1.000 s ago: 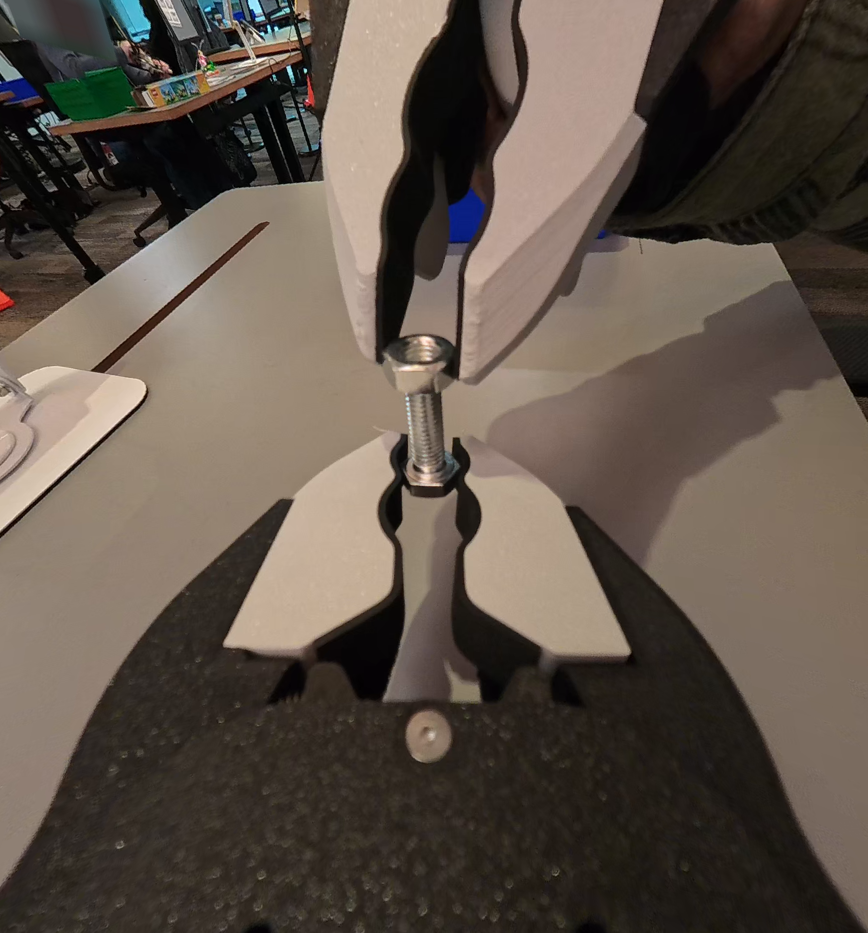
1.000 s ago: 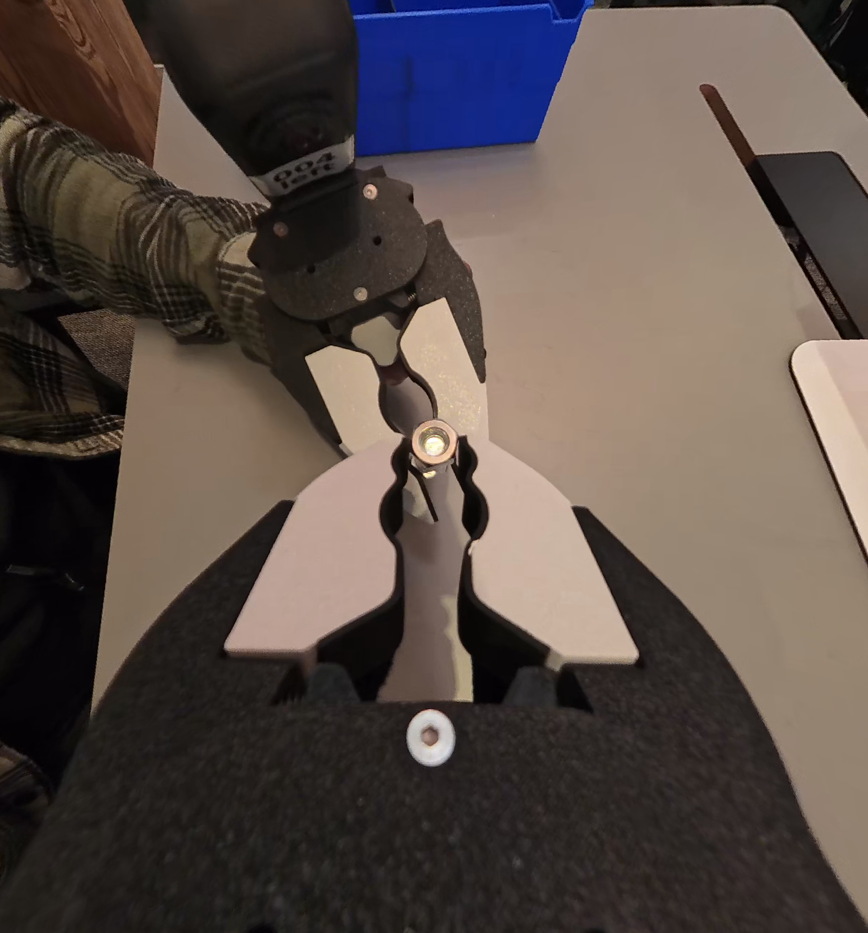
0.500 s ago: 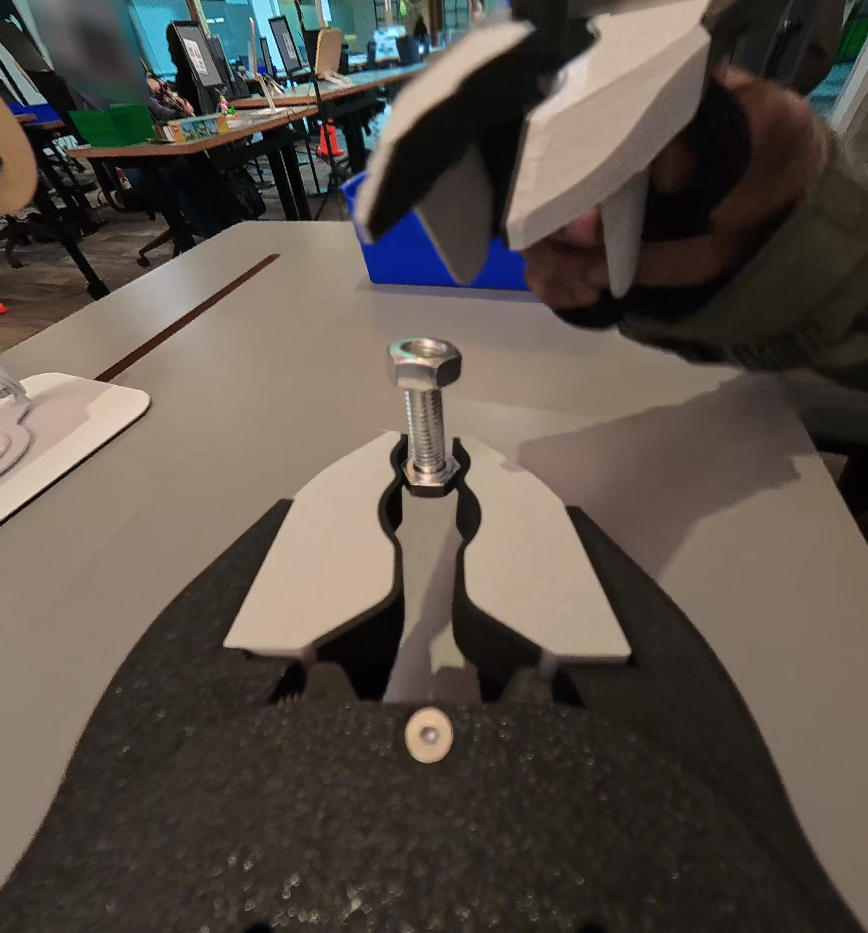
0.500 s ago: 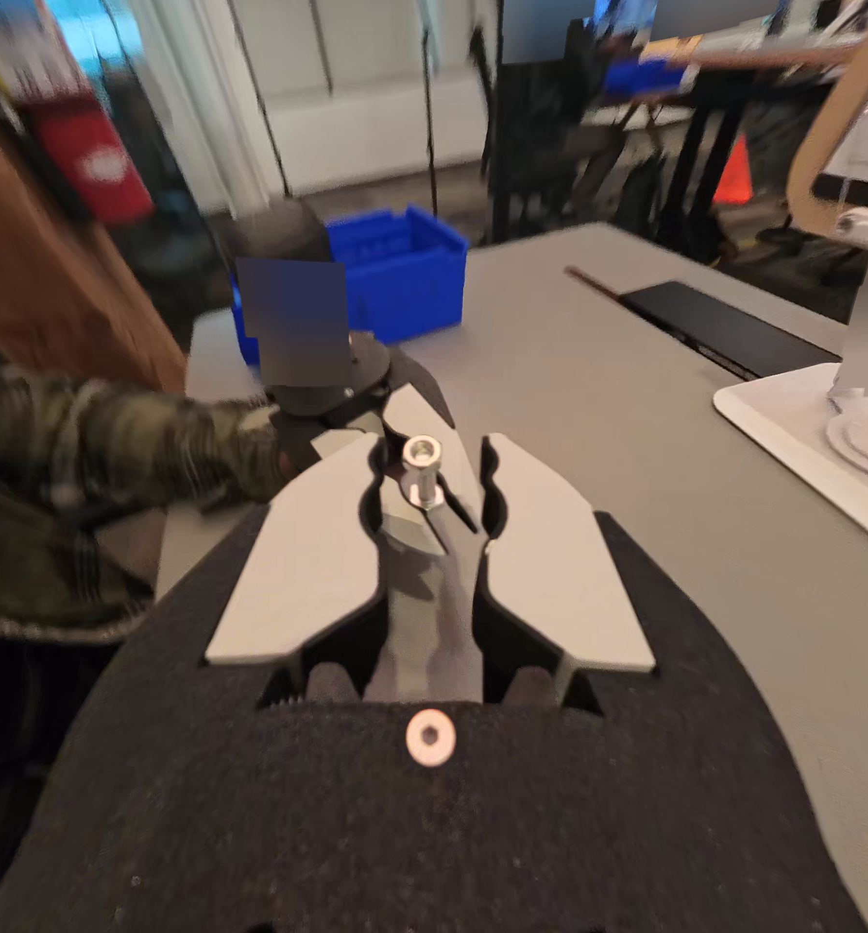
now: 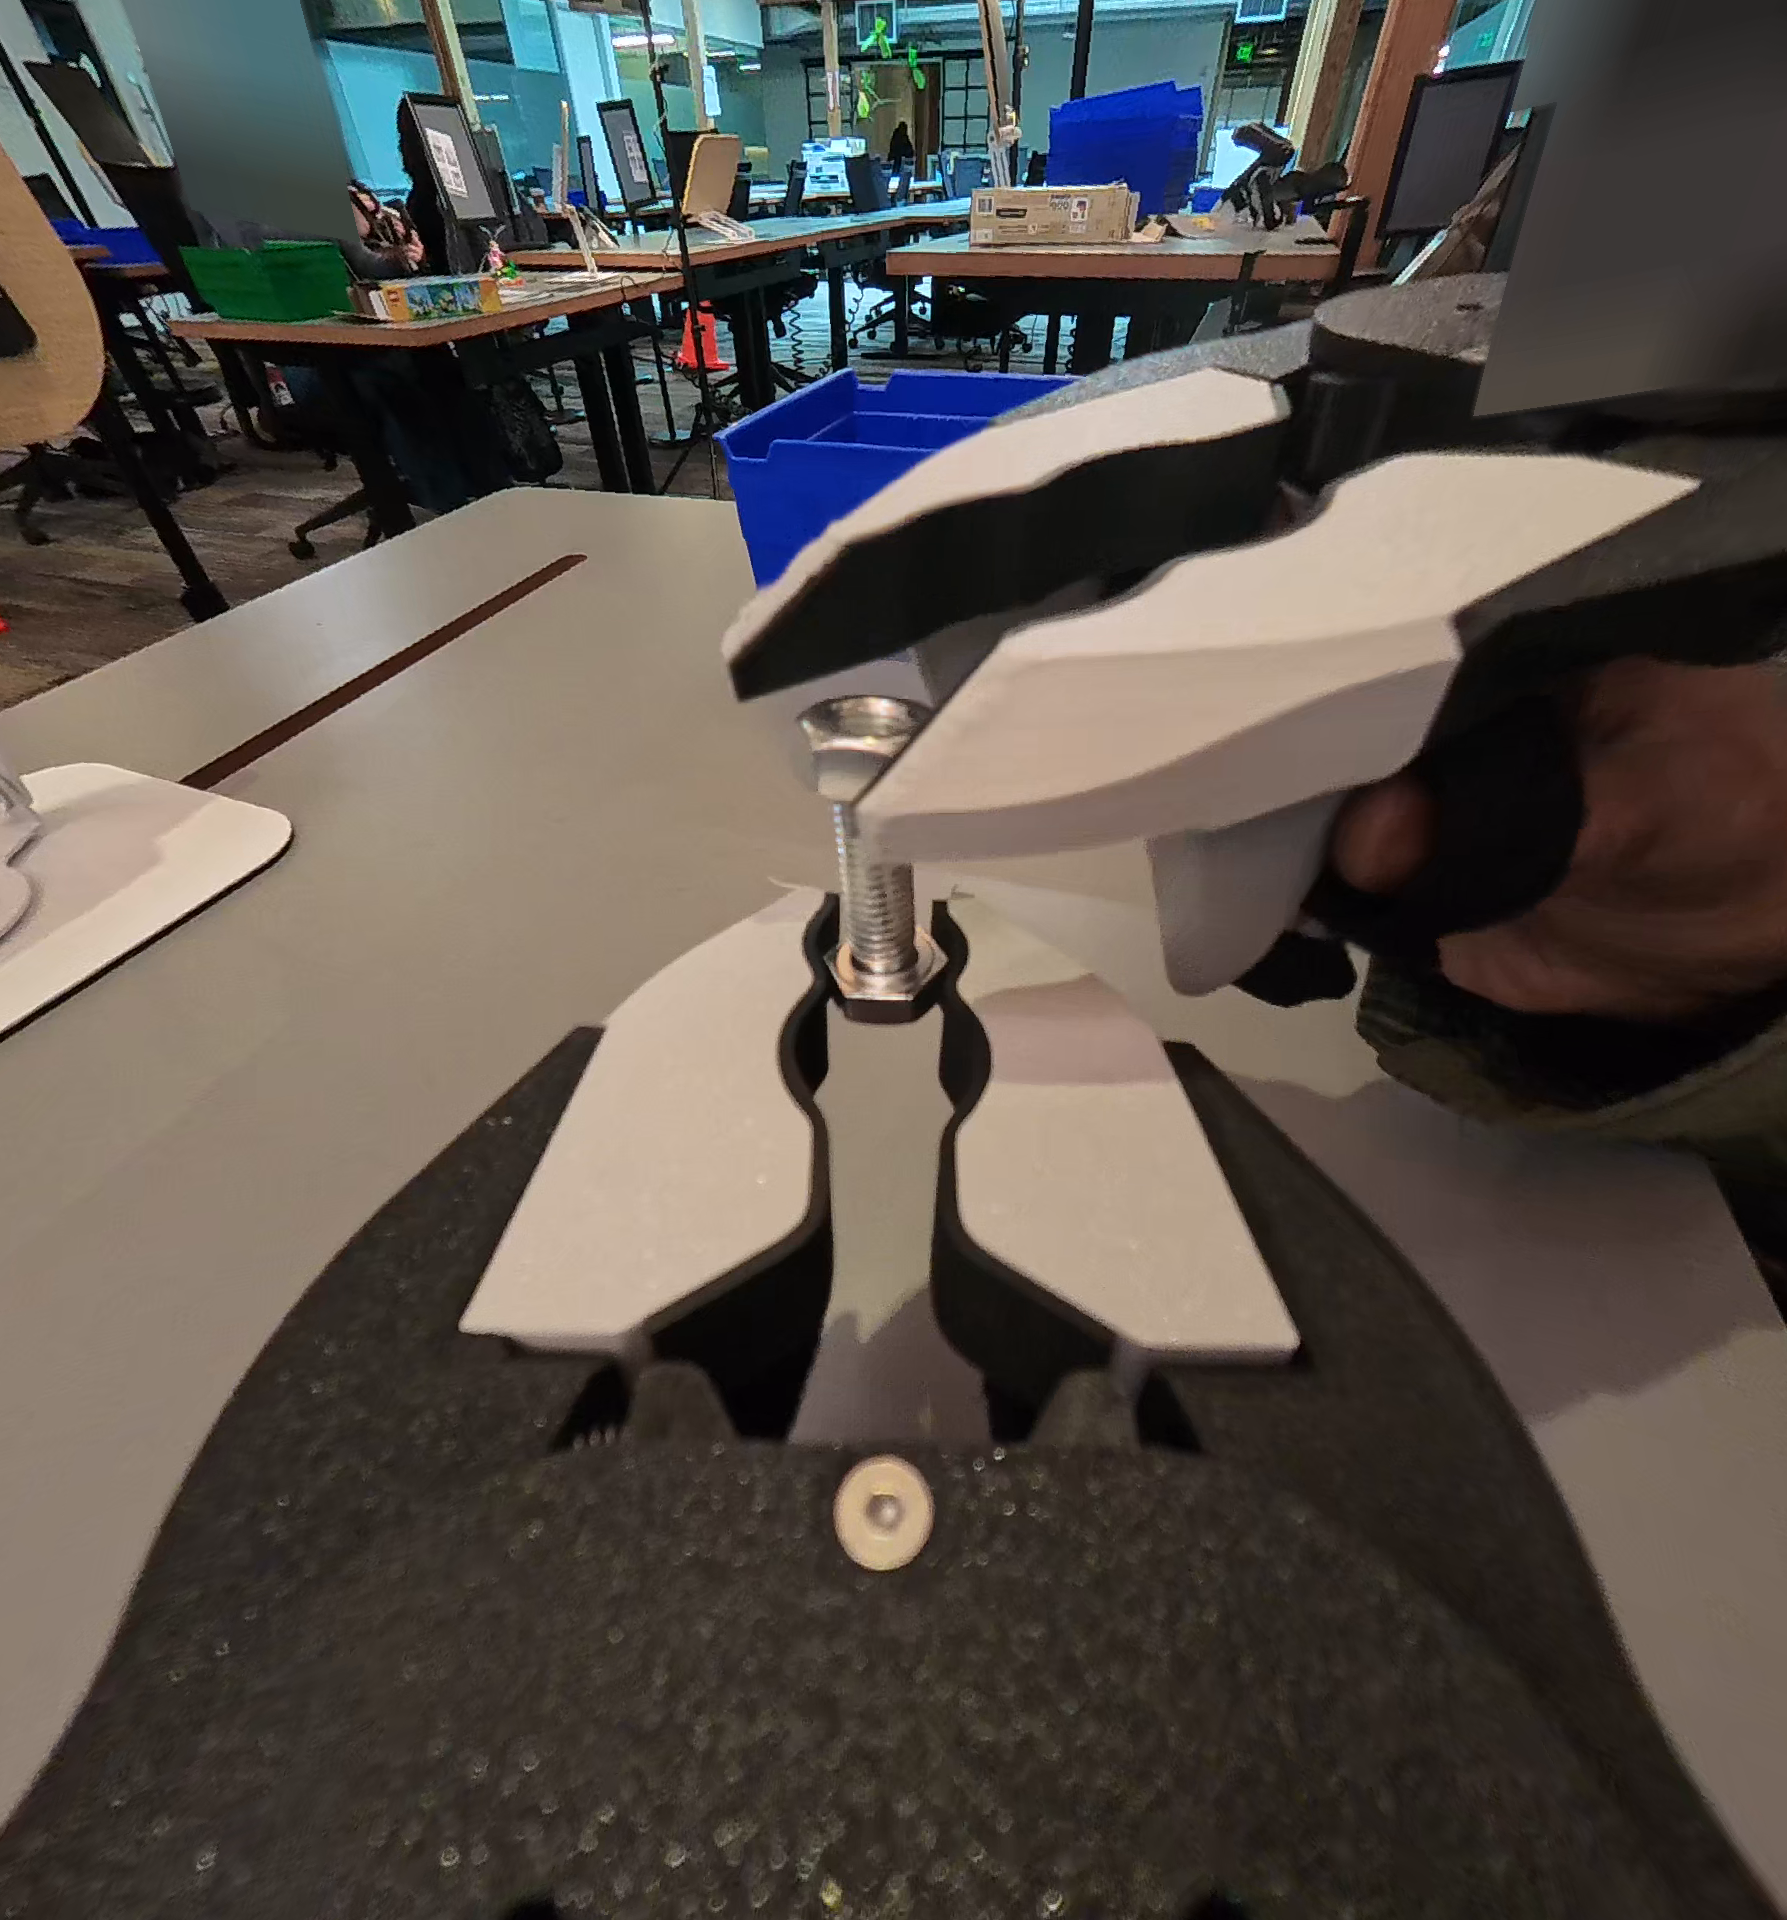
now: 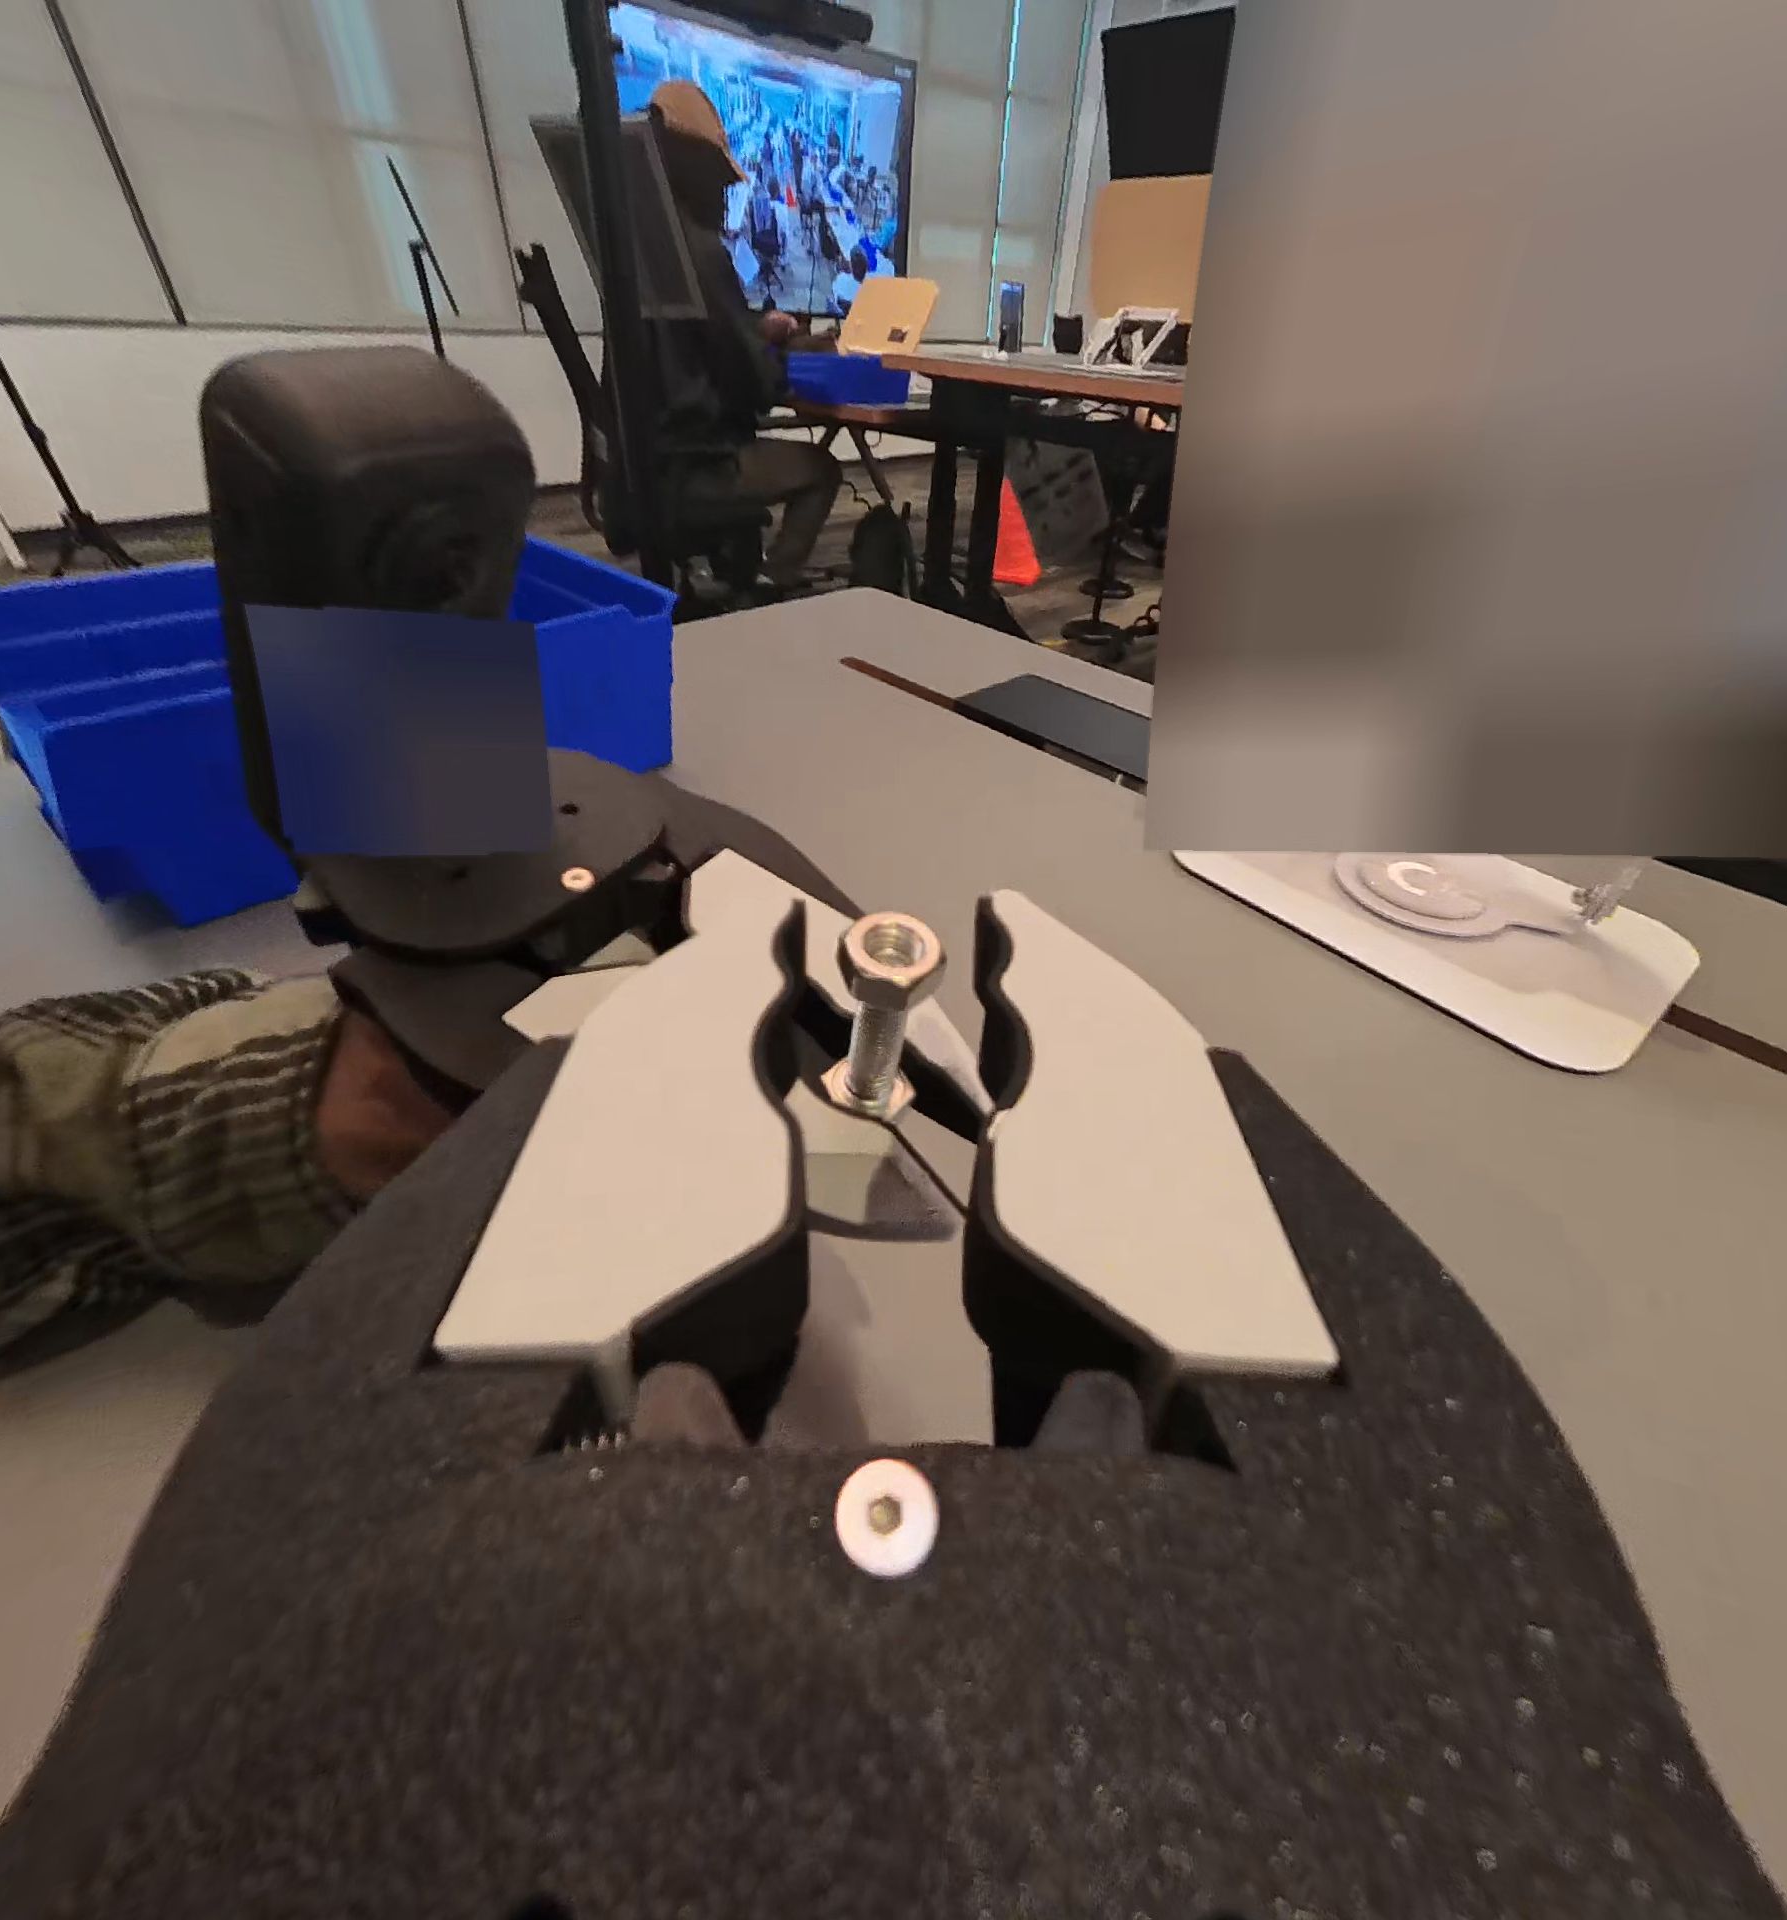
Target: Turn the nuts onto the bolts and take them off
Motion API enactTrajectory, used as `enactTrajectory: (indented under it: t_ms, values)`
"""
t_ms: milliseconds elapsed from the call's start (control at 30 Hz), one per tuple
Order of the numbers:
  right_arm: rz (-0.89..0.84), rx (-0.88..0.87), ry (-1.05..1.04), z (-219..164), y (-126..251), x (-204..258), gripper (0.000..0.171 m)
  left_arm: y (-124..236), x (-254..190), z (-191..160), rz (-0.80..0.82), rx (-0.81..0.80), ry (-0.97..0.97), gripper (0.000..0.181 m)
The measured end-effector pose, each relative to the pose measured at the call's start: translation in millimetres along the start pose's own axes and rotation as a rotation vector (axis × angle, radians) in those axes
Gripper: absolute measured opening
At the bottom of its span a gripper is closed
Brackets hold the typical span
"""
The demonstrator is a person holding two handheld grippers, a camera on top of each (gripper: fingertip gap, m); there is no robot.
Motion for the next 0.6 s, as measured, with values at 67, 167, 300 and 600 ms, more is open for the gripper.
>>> enactTrajectory:
  t_ms: [67, 167, 300, 600]
  values:
    - [0.012, 0.033, 0.018, -4, -2, 1, 0.020, 0, -1, 1, -0.005, -0.006, -0.005, 0.016]
    - [0.049, 0.054, 0.043, -5, 0, 1, 0.020, 0, -4, 1, -0.017, 0.001, -0.022, 0.016]
    - [0.158, 0.105, 0.117, -6, 6, 2, 0.020, -1, -8, 2, -0.043, 0.002, -0.041, 0.016]
    - [0.615, 0.092, 0.134, -6, 14, 6, 0.019, -2, -18, 6, -0.095, -0.030, -0.065, 0.016]
Point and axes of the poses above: each gripper's, where its closed fingertips meet, y back along the fingers, z out of its top, x = y × z across the jaws, the point moved 2 cm from there along y, back along the fingers, and after that the axes turned 11 degrees about -y, right-handed, at the moved point
